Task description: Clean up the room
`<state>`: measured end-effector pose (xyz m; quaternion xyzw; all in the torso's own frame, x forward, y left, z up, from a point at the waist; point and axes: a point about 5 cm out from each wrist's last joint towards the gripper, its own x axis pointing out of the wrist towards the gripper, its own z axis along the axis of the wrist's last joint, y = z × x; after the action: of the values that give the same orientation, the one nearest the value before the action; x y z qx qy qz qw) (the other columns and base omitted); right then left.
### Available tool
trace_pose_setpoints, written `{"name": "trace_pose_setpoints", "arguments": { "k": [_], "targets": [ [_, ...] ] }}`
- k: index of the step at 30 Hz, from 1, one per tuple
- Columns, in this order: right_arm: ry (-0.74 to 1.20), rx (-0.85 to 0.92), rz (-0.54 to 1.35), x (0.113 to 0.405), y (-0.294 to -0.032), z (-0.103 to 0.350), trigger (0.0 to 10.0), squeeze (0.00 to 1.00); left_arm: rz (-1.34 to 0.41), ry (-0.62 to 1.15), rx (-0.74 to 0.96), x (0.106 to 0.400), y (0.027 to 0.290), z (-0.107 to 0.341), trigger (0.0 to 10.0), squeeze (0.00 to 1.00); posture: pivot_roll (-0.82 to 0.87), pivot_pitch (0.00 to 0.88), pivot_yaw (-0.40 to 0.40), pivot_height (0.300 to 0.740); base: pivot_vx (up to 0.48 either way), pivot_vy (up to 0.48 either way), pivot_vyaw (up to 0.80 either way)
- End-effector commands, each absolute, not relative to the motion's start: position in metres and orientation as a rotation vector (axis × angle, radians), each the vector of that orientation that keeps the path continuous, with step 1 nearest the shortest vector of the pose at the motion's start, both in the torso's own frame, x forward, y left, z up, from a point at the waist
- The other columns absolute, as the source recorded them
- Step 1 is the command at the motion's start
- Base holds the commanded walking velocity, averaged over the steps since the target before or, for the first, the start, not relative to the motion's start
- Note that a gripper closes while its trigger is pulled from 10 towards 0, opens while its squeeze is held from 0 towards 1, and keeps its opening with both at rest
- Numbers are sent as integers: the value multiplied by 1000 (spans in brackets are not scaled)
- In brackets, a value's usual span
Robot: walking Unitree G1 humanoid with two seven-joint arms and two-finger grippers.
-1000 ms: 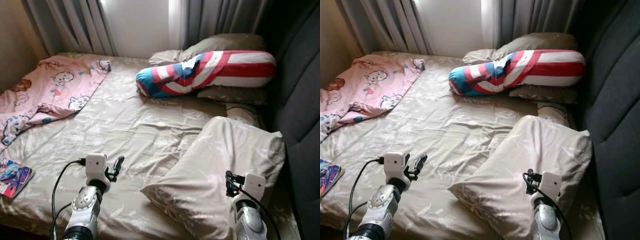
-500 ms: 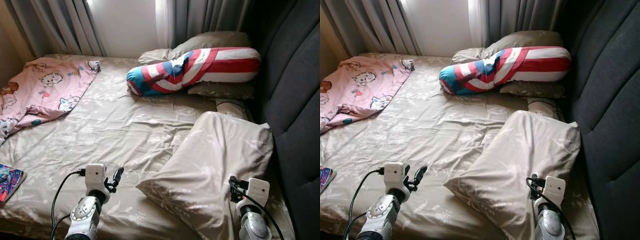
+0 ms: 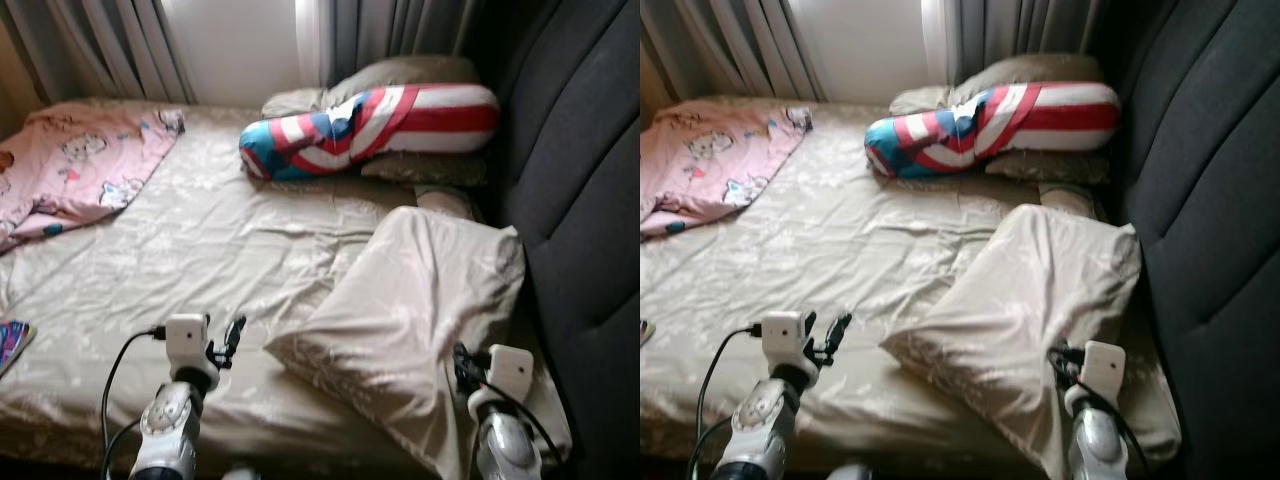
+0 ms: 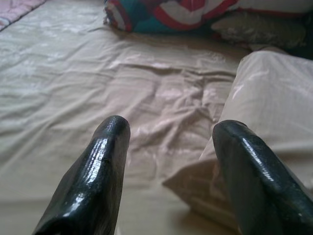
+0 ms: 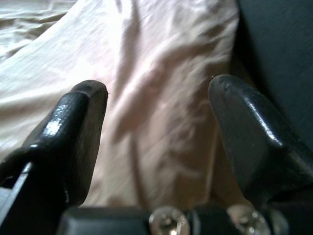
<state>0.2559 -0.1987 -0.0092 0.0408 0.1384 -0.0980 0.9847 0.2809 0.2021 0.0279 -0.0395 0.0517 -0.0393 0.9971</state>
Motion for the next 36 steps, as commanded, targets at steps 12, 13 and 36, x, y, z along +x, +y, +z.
{"name": "trace_pose_setpoints", "arguments": {
  "k": [12,13,36],
  "targets": [
    [329,156,-192,271,-196,-6,10000,1000,-100,102,-64,286,200,38,10000,0,0,118,-31,661,0,0,0],
    [342,163,-182,275,-195,-4,10000,1000,-100,102,-65,286,200,38,10000,0,3,130,-30,661,0,0,0],
    [544,174,-146,300,-190,1,10000,0,-80,117,-29,262,221,45,10000,0,105,232,13,661,0,0,0]
  ]
}}
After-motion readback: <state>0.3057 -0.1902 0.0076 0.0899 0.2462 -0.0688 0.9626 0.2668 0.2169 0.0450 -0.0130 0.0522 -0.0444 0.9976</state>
